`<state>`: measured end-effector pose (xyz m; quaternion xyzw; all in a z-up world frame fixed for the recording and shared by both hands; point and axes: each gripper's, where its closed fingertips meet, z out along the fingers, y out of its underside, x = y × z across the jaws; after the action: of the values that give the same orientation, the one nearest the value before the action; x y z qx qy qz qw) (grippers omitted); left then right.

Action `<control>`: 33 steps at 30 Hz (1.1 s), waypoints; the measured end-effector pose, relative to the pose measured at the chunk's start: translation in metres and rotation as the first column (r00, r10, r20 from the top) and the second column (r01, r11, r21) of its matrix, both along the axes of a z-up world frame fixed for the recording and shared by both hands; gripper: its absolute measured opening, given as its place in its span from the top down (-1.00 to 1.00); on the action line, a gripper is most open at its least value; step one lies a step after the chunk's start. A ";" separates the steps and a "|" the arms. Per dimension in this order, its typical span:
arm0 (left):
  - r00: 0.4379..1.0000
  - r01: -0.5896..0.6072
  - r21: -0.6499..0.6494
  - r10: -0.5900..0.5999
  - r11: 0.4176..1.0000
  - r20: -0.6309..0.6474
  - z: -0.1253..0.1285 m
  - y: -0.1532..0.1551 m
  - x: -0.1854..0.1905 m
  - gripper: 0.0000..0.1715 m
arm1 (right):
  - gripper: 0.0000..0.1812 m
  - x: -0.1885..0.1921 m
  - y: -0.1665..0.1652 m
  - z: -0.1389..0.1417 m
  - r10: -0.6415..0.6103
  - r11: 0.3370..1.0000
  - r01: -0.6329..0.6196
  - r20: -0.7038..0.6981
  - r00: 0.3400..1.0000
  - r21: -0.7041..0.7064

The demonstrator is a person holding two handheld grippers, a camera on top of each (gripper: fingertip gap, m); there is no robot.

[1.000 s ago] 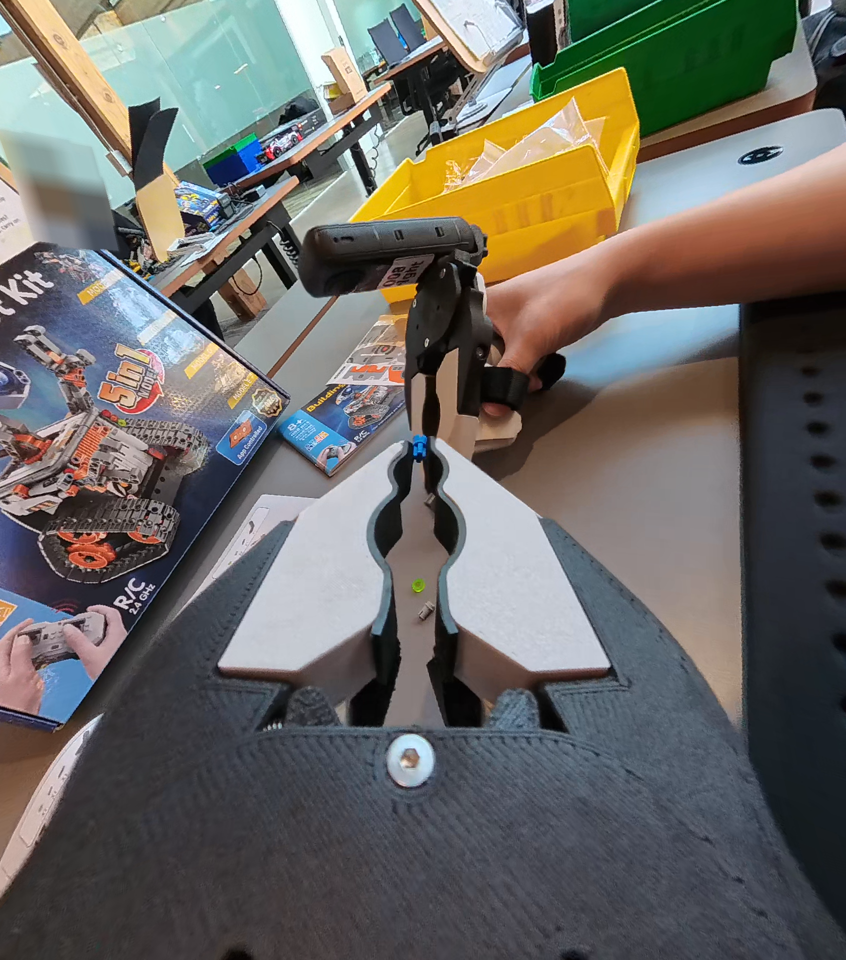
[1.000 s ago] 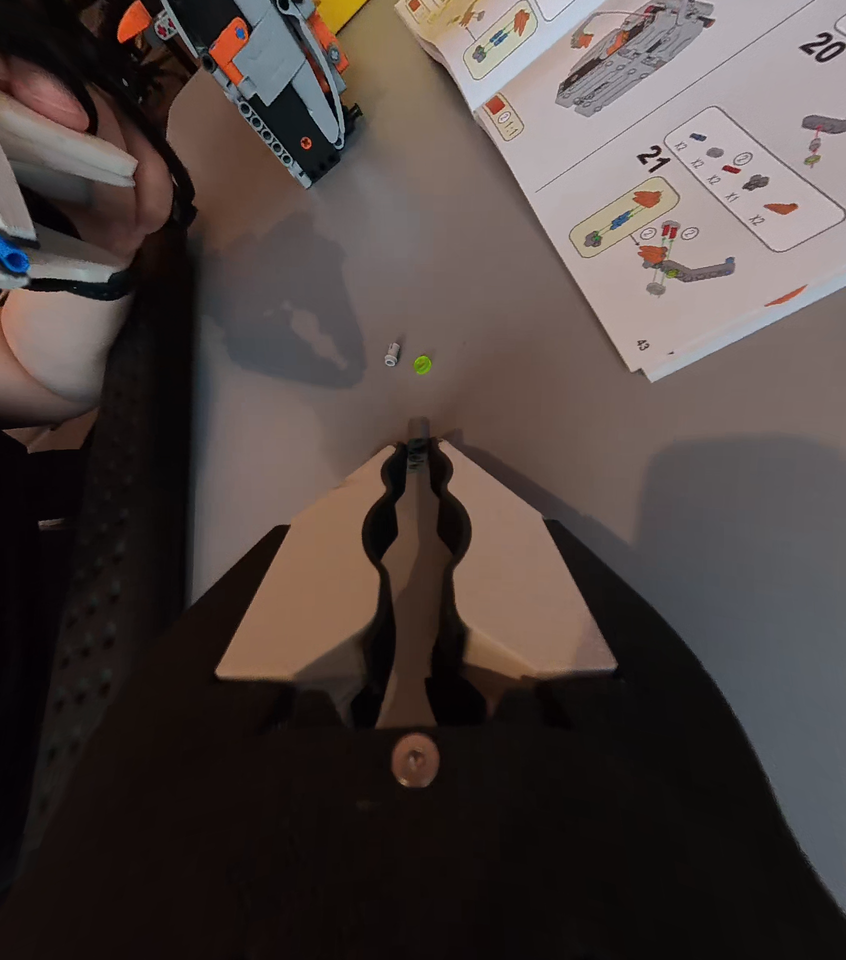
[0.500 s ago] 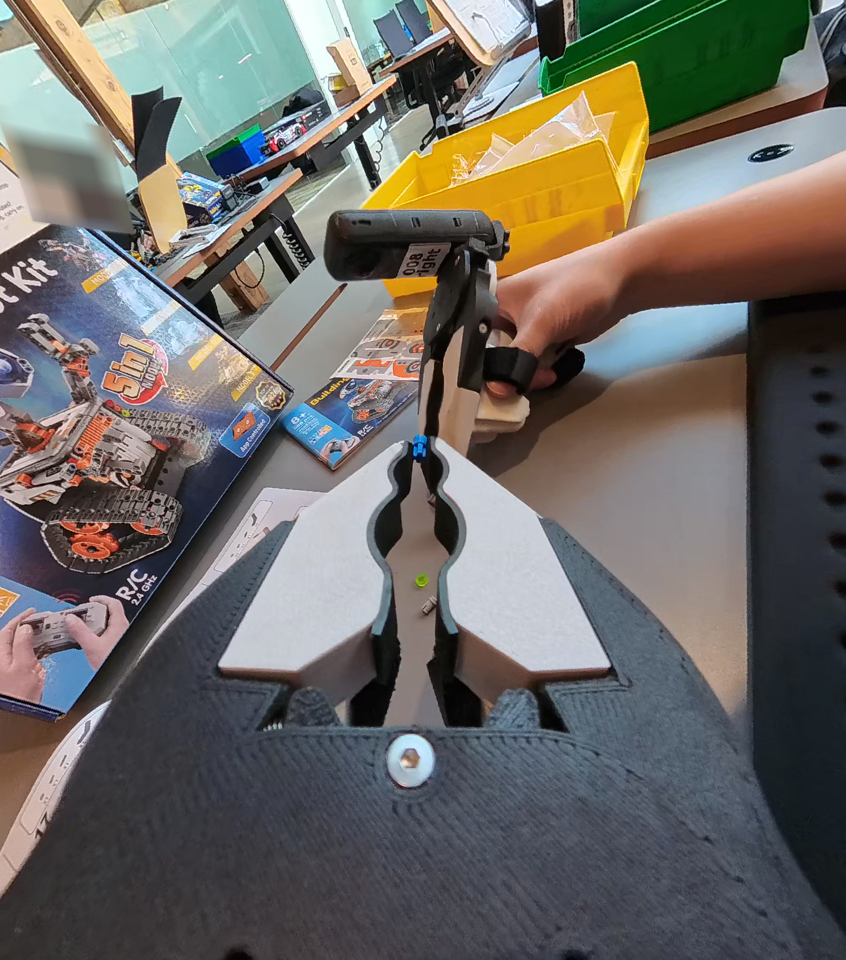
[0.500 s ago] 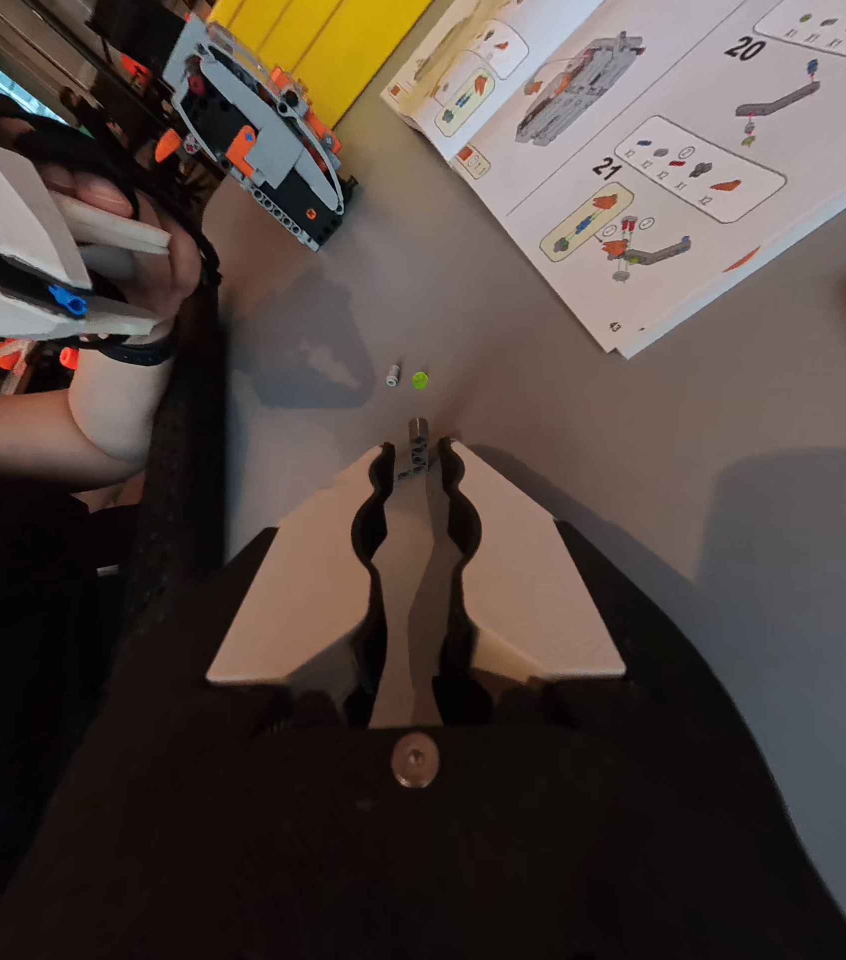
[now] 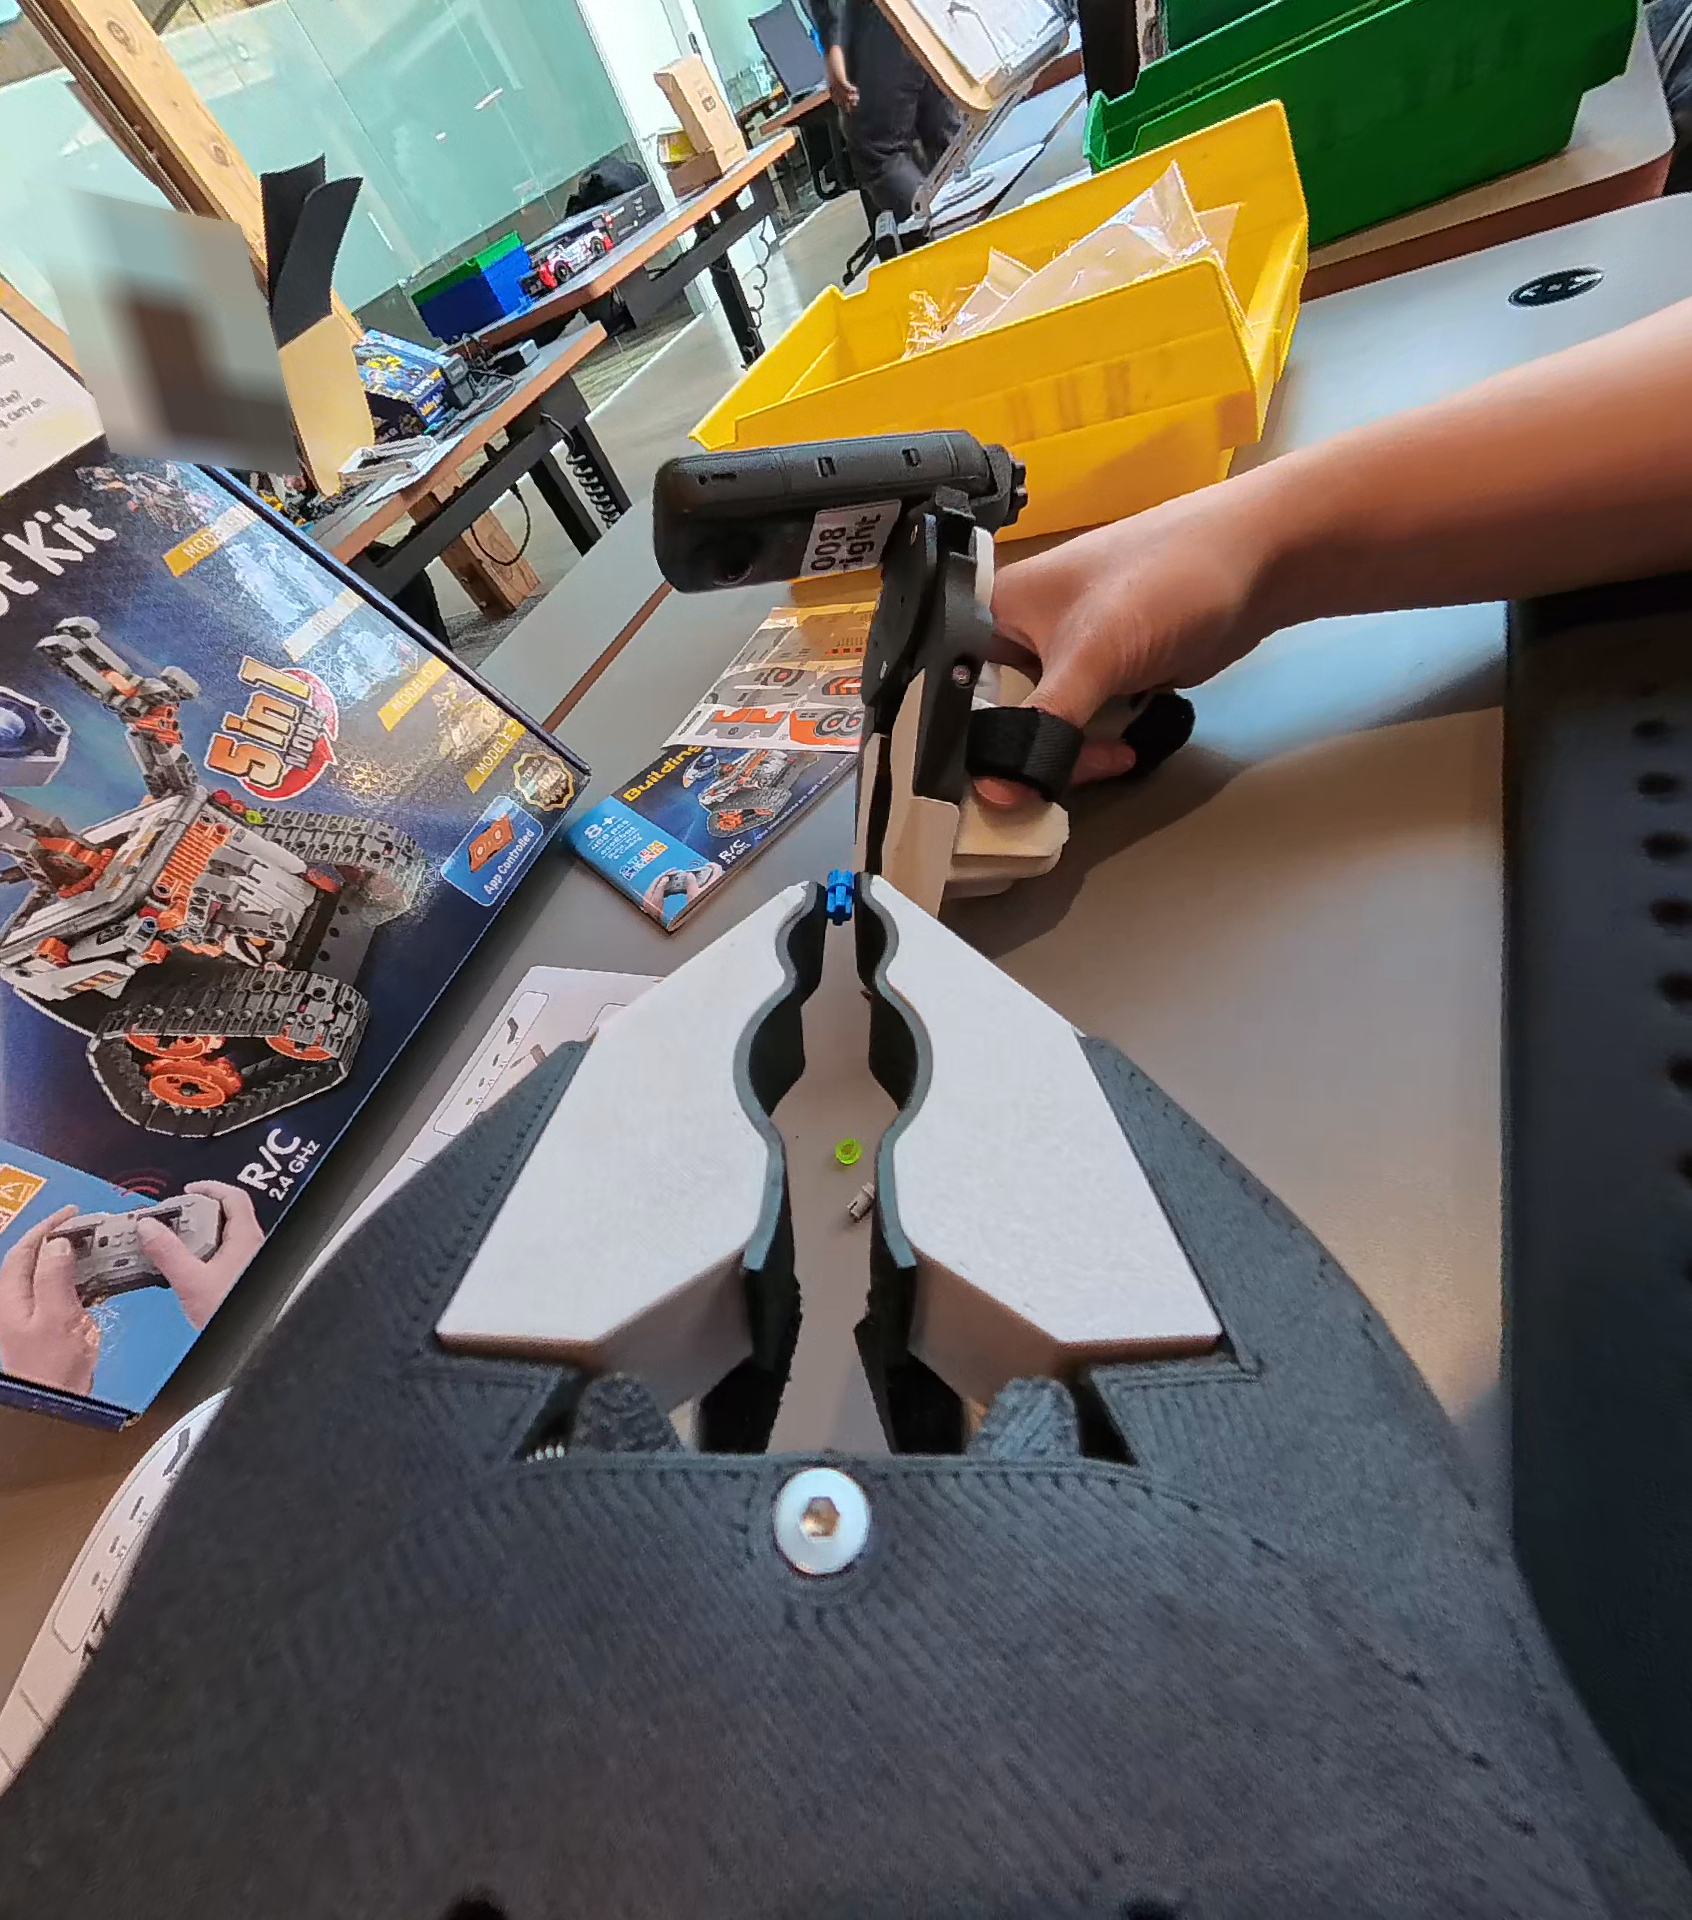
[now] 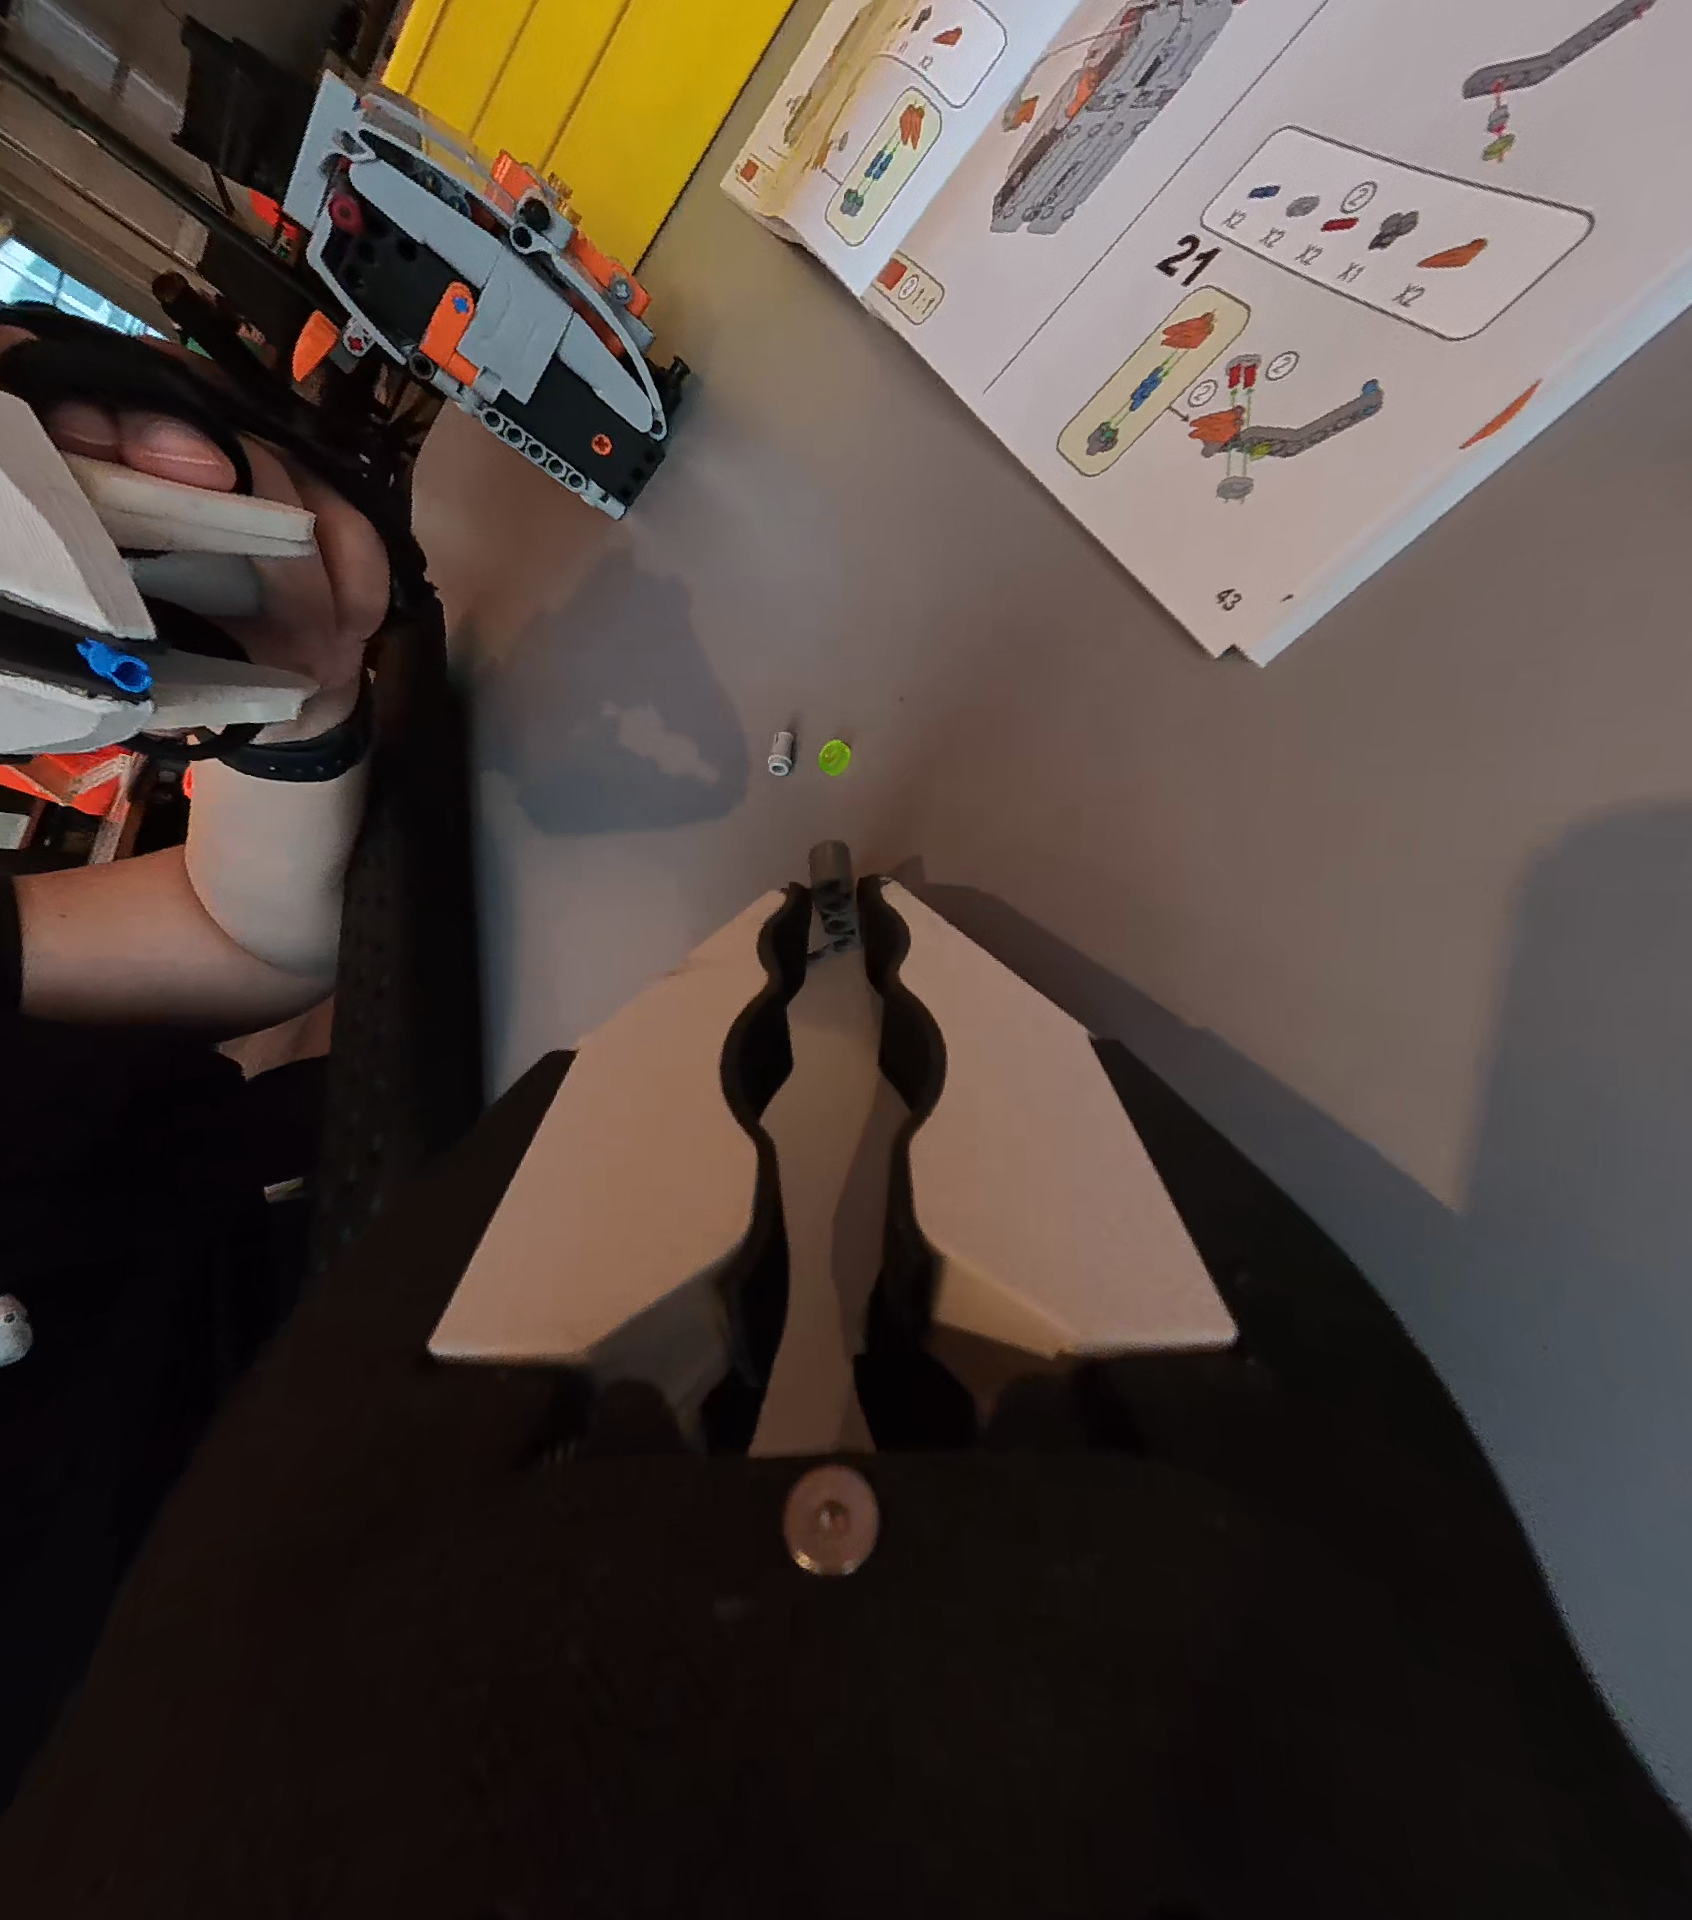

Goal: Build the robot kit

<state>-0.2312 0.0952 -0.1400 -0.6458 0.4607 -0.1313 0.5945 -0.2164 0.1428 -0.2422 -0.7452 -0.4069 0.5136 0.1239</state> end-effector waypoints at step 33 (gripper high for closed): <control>0.997 0.064 -0.128 -0.057 0.990 0.057 -0.006 -0.004 0.001 0.96 | 0.91 -0.002 -0.028 0.063 0.200 0.972 -0.231 -0.355 0.913 -0.045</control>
<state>-0.2297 0.0913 -0.1461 -0.6650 0.4545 -0.1960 0.5593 -0.2181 0.1153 -0.1789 -0.5976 -0.4356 0.6650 0.1042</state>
